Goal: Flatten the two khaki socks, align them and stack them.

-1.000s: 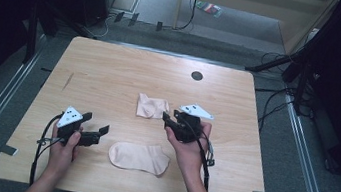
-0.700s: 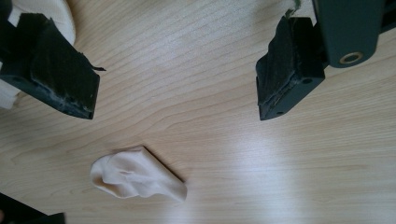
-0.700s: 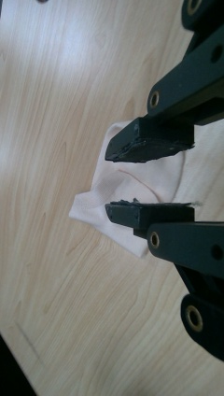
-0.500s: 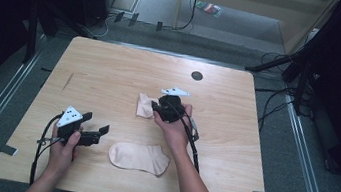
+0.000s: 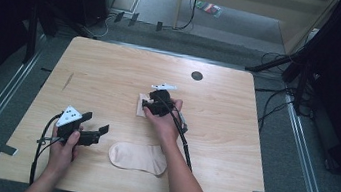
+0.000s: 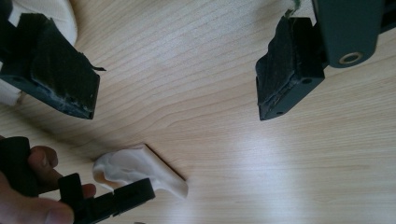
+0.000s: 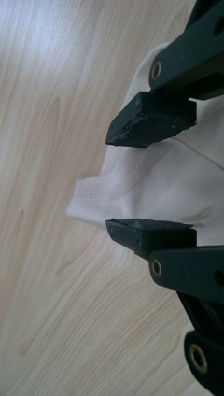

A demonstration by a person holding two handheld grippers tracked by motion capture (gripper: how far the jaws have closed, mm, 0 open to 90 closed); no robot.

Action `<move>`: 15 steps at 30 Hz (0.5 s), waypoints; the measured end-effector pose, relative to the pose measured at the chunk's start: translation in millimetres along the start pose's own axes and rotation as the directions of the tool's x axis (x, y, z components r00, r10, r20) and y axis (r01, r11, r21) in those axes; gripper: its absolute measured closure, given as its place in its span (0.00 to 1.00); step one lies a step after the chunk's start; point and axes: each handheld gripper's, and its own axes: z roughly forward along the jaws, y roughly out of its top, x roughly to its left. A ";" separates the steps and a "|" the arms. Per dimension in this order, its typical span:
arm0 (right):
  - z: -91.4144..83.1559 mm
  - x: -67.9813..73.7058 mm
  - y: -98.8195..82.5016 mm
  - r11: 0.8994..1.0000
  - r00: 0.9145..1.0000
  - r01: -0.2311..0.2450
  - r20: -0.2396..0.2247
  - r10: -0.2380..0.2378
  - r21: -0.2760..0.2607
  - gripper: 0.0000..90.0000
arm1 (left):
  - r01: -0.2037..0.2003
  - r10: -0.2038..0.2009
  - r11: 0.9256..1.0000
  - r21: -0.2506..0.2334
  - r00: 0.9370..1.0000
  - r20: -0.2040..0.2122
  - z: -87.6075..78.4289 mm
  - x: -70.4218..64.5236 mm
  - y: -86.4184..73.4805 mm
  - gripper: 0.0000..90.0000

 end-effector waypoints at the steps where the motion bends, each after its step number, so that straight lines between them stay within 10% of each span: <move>1: 2.4 1.3 -0.8 1.000 1.000 0.021 0.018 -0.021 0.012 0.60 | 0.000 0.000 1.000 0.000 1.000 0.000 0.0 0.0 0.0 0.16; 8: 2.1 10.0 -3.9 0.994 0.990 0.106 0.090 -0.109 0.031 1.00 | 0.001 -0.001 1.000 0.001 1.000 -0.007 0.4 0.4 0.3 0.16; 15: -12.9 21.7 7.7 0.992 0.990 0.126 0.063 -0.125 -0.009 1.00 | 0.023 -0.022 1.000 0.011 1.000 -0.010 2.3 2.4 1.2 0.16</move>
